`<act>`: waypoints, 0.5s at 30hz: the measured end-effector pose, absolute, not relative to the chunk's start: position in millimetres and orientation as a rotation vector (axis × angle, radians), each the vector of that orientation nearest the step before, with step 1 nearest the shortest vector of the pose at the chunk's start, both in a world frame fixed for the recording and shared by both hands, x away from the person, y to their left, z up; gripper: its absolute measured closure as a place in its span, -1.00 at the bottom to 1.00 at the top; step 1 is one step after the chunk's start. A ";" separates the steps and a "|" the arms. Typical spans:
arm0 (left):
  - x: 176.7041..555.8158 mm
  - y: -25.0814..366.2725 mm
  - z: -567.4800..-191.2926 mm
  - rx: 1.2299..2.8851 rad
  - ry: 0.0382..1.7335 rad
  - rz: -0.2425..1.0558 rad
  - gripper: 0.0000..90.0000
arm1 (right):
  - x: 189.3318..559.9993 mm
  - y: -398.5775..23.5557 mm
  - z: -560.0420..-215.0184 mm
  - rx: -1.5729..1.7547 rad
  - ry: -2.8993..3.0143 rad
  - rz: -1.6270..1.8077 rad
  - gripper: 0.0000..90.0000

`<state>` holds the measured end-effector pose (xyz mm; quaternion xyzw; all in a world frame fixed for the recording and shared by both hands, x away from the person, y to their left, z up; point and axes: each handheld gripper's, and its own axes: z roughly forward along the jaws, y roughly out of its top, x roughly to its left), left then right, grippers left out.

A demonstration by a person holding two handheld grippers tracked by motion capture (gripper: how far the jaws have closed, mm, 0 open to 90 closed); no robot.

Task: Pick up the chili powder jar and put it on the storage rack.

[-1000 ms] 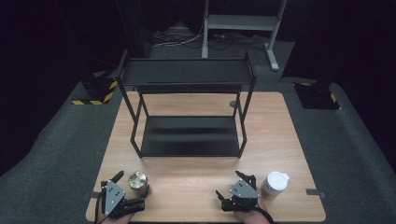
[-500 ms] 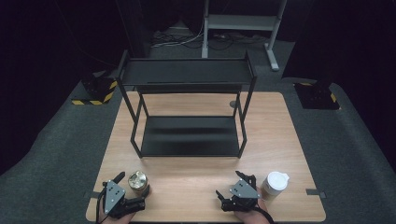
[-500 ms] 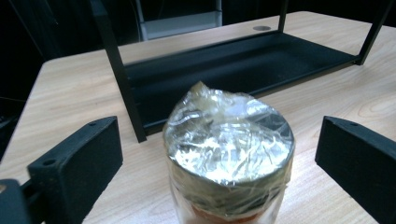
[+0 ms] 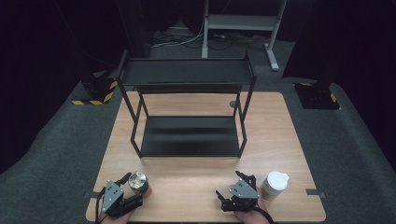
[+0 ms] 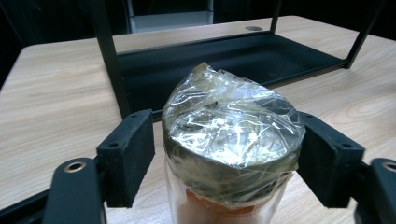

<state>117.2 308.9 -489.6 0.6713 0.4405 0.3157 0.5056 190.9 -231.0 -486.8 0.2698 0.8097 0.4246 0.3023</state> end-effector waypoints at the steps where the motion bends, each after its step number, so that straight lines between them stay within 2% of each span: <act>1: 117.2 308.9 -489.6 1.619 1.063 0.762 -0.32 | 190.9 -231.0 -486.8 0.715 2.147 1.126 -1.00; 15: 114.7 308.9 -490.8 1.610 1.041 0.785 -0.24 | 190.7 -230.9 -486.9 0.719 2.144 1.127 -1.00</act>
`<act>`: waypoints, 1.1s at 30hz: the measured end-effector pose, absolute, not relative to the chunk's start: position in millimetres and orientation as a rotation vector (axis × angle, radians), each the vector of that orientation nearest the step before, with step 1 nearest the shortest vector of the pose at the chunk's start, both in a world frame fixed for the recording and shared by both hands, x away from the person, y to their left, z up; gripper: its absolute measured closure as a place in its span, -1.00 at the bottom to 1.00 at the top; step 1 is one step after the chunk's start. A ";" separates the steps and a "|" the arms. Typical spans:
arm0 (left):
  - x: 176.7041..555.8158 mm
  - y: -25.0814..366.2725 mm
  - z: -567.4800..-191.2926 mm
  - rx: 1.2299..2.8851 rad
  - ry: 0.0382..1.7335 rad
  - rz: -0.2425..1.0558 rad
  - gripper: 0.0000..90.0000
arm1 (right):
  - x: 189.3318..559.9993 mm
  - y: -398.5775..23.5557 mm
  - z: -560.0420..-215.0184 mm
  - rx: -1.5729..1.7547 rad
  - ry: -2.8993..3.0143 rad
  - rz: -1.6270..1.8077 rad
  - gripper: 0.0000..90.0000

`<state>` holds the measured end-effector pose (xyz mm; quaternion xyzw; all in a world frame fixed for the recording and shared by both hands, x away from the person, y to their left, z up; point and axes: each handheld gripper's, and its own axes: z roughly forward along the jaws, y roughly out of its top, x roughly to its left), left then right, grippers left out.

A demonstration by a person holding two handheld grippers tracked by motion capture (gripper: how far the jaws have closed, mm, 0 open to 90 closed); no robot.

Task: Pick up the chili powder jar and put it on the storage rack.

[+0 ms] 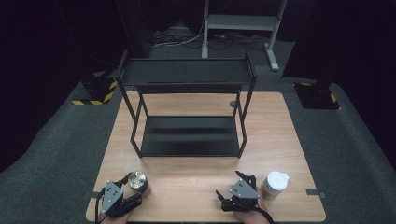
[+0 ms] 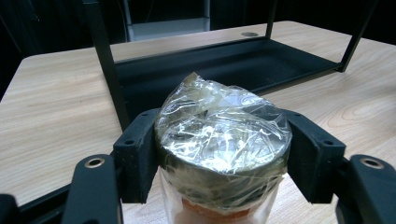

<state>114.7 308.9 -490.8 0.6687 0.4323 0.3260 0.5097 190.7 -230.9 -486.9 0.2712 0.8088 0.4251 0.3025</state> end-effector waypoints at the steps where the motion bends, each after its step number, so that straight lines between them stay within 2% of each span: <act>1: 114.7 308.9 -490.8 1.610 1.041 0.785 -0.24 | 190.7 -230.9 -486.9 0.719 2.144 1.127 -1.00; 33: 114.2 298.4 -475.7 1.515 0.971 0.828 -0.23 | 190.7 -230.0 -486.5 0.714 2.148 1.119 -1.00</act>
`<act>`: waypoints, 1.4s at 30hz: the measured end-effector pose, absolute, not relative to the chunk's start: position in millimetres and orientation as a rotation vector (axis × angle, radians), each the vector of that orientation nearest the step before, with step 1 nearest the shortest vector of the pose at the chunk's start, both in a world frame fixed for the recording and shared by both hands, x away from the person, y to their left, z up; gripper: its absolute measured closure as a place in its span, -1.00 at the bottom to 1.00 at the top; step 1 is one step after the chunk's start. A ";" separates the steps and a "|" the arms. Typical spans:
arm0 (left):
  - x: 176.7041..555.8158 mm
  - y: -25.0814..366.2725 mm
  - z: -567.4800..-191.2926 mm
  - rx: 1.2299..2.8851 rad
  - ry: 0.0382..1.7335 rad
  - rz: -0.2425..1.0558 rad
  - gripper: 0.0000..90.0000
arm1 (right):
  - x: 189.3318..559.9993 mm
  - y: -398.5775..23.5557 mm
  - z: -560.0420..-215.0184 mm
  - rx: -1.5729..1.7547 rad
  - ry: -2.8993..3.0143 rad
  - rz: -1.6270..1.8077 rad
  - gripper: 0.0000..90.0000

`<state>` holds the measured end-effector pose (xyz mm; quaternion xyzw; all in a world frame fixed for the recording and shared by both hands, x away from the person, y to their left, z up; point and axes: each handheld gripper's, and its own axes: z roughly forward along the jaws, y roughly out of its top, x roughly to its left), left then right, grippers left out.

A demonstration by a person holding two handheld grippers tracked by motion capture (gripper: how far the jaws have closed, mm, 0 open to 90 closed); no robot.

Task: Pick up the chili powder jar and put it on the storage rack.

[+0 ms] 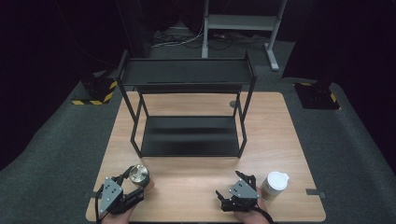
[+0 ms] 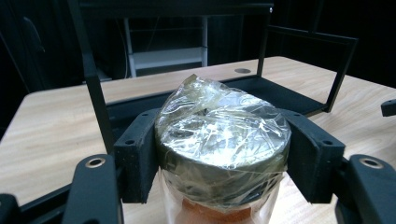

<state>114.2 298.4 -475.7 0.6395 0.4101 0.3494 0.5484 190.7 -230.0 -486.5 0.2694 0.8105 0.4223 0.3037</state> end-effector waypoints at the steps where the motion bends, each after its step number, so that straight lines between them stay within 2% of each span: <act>1: 115.2 298.5 -474.3 1.511 0.967 0.831 -0.23 | 190.5 -230.1 -486.6 0.715 2.147 1.120 -1.00; 17: 122.7 292.2 -448.3 1.505 0.914 0.871 -0.23 | 191.5 -231.5 -486.9 0.728 2.144 1.134 -1.00; 42: 156.2 276.8 -408.6 1.501 0.862 0.874 -0.23 | 191.9 -232.7 -486.5 0.735 2.147 1.138 -1.00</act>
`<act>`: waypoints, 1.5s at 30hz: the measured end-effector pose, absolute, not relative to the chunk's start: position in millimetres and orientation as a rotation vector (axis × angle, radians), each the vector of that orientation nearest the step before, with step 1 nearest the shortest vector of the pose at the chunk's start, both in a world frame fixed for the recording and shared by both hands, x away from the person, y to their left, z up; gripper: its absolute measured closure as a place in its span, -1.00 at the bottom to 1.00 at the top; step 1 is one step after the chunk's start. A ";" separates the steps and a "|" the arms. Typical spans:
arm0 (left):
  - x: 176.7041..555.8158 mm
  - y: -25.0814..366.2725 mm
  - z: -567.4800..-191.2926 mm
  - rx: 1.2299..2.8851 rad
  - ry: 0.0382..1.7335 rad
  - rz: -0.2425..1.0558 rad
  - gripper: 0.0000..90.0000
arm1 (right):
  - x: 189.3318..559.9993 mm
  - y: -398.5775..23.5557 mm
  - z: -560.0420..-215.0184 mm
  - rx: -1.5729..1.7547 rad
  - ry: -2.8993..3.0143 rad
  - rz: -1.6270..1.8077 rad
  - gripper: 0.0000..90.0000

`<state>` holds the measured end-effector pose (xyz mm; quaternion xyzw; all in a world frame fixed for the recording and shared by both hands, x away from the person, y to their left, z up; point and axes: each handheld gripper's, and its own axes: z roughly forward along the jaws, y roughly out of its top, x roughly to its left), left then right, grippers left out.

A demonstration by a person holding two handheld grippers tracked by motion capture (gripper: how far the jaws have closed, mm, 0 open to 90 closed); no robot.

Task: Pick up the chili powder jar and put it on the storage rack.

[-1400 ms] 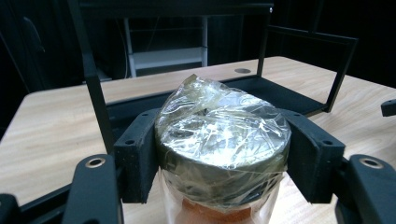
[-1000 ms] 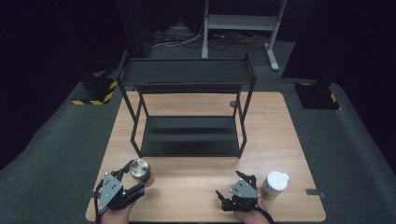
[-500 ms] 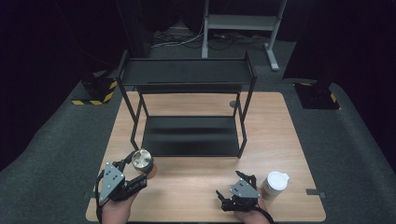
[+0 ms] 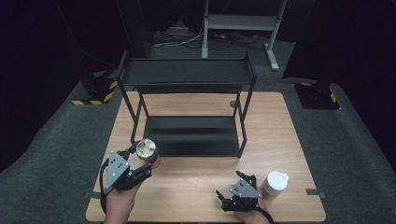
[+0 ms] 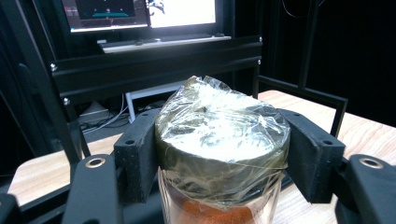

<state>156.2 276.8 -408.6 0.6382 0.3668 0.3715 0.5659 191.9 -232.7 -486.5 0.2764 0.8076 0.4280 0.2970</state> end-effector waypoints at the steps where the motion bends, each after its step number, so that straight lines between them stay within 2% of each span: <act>1: 159.3 275.4 -405.1 1.499 0.861 0.871 -0.23 | 191.9 -232.7 -486.4 0.735 2.147 1.138 -1.00; 29: 201.4 259.1 -355.8 1.462 0.838 0.829 -0.23 | 193.0 -234.4 -486.4 0.755 2.144 1.151 -1.00; 45: 217.6 253.4 -323.6 1.448 0.818 0.853 -0.23 | 193.8 -235.4 -486.2 0.760 2.145 1.158 -1.00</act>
